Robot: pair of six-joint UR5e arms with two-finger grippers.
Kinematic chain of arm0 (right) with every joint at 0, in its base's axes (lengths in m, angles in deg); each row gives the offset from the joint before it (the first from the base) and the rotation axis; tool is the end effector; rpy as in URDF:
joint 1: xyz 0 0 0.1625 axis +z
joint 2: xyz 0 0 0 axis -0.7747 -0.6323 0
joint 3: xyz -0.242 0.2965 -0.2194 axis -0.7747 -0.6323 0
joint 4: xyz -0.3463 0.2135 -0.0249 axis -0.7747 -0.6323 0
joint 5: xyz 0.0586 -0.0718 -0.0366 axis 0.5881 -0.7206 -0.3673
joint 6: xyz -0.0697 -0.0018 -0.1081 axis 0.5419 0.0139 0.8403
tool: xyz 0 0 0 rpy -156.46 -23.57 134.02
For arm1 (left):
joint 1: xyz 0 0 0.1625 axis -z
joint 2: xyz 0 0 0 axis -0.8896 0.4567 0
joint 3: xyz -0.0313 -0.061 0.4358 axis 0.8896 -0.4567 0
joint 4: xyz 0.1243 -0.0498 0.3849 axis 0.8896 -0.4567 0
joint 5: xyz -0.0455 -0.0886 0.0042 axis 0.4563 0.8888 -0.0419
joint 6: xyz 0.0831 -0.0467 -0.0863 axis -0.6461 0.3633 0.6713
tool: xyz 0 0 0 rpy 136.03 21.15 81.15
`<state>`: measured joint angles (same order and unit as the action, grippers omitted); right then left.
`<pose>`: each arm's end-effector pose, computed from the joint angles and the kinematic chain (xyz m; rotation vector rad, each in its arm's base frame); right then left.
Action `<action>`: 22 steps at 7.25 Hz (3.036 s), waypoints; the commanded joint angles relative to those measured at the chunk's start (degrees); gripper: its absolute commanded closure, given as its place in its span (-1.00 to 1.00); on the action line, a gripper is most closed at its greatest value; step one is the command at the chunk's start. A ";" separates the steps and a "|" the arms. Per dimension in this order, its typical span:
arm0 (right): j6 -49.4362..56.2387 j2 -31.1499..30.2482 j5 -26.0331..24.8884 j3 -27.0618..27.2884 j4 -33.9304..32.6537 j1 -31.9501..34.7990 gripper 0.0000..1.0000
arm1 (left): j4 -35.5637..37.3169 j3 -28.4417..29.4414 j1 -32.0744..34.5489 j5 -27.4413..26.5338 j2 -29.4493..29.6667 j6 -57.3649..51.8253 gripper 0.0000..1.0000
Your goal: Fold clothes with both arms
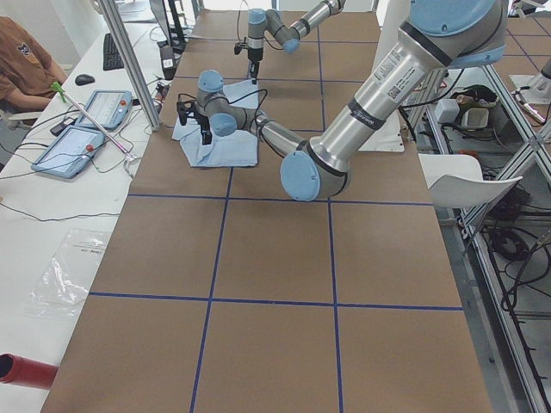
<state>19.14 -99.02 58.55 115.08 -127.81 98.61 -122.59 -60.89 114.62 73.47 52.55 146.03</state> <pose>-0.4004 -0.5358 0.4459 0.0222 -0.9600 0.1475 0.4359 -0.6793 0.2931 0.1473 1.0801 -0.4584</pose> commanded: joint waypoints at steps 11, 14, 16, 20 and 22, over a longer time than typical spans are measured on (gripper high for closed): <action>-1.16 -43.66 1.20 32.42 27.21 -36.39 0.95 | 0.00 -11.63 -1.95 -1.15 -5.99 5.89 -1.00; -1.07 -40.24 1.02 32.24 27.39 -32.04 -1.00 | 0.09 -13.47 -5.10 -0.89 -5.99 5.89 -1.00; -0.37 -38.92 1.11 32.15 28.87 -24.22 -1.00 | 6.28 -20.21 -10.80 -1.06 -7.04 5.98 -1.00; -0.28 -38.56 1.63 31.54 30.81 -9.44 -1.00 | 16.43 -25.80 -28.02 -9.54 -7.22 17.49 -0.98; -0.28 -37.51 1.64 31.54 30.73 -8.54 -1.00 | 15.82 -20.79 -28.15 -10.38 -6.60 17.40 -0.94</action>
<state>18.85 -137.11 60.15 146.65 -97.08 89.27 -106.62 -84.01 87.20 64.04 45.72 163.25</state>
